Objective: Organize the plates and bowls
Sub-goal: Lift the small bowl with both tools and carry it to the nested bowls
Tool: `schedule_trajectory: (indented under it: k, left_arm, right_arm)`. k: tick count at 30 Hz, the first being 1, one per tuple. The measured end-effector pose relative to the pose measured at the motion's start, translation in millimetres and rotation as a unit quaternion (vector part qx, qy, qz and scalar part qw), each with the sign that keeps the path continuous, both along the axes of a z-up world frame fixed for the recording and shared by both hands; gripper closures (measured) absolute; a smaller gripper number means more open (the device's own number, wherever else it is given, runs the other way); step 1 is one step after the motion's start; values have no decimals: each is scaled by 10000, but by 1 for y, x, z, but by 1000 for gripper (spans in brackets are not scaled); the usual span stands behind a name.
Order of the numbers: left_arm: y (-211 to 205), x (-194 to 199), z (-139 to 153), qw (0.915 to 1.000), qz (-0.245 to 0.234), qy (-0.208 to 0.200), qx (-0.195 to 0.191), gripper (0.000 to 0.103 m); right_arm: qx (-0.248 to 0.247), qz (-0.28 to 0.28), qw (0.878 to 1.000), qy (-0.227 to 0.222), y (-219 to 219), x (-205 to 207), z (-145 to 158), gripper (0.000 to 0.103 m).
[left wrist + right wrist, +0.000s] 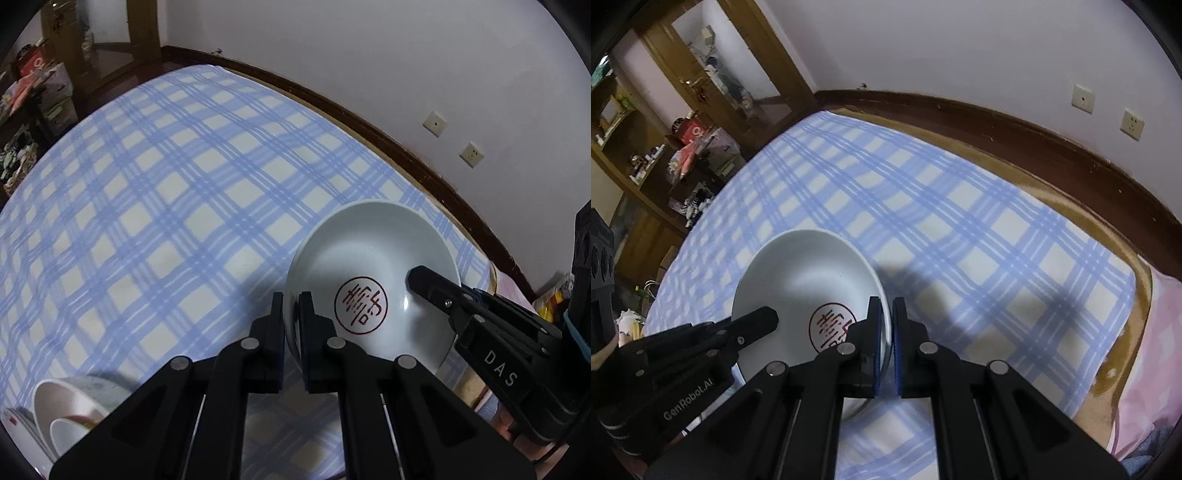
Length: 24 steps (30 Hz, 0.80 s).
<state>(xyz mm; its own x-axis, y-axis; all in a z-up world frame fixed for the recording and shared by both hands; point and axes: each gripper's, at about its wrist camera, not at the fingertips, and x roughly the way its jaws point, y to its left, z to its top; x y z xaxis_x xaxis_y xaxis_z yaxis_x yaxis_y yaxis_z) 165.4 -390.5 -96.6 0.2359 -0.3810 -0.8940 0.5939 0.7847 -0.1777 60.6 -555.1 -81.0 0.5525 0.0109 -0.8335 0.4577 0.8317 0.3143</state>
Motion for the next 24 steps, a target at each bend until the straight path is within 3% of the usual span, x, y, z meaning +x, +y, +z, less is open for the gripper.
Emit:
schedule_trajectory:
  k: [11,24]
  left_arm:
    - [68,-8,44,9985,493,-218,-28,96]
    - [153,-28,60,9943,1029,-269,121,96]
  right_arm:
    - [-78,445,9986,-278,60,3,40,96]
    - [-106,1061,9936,-365,147,-1,57,96]
